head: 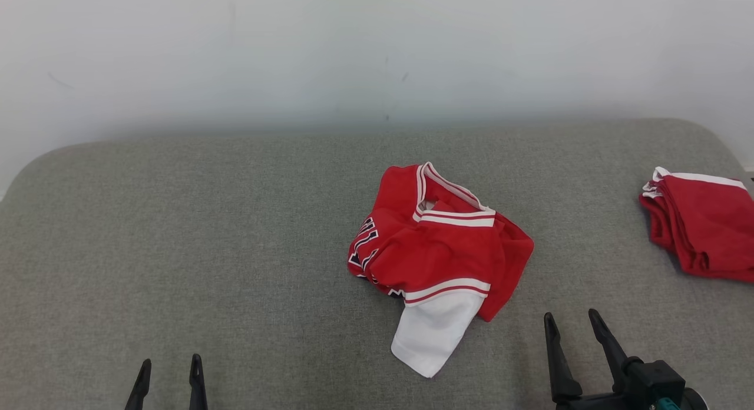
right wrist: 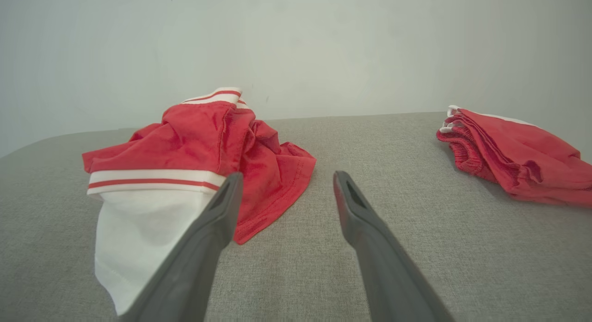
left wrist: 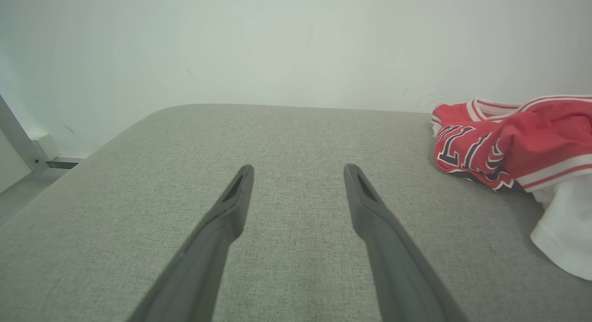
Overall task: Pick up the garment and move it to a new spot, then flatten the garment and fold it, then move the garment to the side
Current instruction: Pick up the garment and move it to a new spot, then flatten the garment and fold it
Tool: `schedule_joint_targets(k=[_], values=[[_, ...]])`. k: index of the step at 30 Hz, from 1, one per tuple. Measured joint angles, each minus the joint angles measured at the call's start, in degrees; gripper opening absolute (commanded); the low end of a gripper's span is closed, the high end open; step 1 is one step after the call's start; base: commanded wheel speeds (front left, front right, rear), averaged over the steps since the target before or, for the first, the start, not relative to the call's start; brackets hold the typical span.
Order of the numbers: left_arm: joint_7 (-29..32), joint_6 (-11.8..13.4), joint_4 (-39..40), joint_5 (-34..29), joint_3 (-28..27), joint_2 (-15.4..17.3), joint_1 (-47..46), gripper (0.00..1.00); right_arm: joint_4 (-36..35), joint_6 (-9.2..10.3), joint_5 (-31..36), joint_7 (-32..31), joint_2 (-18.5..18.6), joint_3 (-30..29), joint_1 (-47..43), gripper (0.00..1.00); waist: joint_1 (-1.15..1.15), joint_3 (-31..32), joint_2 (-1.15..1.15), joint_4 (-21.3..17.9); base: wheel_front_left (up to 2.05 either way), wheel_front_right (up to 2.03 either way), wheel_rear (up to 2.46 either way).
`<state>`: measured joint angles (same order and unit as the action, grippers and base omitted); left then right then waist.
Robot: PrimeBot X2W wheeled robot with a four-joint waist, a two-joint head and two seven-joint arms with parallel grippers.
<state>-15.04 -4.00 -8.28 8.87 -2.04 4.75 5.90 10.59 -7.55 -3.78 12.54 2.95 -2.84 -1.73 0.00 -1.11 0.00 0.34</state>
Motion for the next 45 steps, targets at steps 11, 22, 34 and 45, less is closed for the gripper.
schedule_joint_targets(k=[11, 22, 34, 45], values=[[0.0, -0.5, -0.9, -1.4, 0.2, -0.7, -0.1, 1.0, 0.7, 0.0, 0.0, 0.0, 0.0, 0.2, 0.2, 1.0, 0.0, 0.6, 0.0, -0.6, 0.0, 0.0, 0.0], [0.0, -1.1, -1.3, -1.9, 0.0, -0.9, 0.1, 1.0, 0.8, 0.0, -0.1, 0.0, 0.0, 1.1, 0.2, 1.0, 0.0, 1.3, 0.0, -1.3, 0.0, 0.0, 0.0], [0.0, -1.6, -3.3, -2.1, 0.3, -0.7, -1.5, 1.0, 0.5, 0.0, -0.2, 0.1, 0.0, 0.9, 0.2, 1.0, 0.0, 0.3, 0.0, -2.9, 0.0, 0.0, 0.0], [14.2, -3.4, -3.1, 1.9, 16.7, 1.7, -20.6, 1.0, 0.5, 0.0, -0.4, 0.1, 0.0, 1.0, 1.7, 1.0, 0.0, -0.9, 0.01, -5.5, 0.0, 0.0, 0.0]])
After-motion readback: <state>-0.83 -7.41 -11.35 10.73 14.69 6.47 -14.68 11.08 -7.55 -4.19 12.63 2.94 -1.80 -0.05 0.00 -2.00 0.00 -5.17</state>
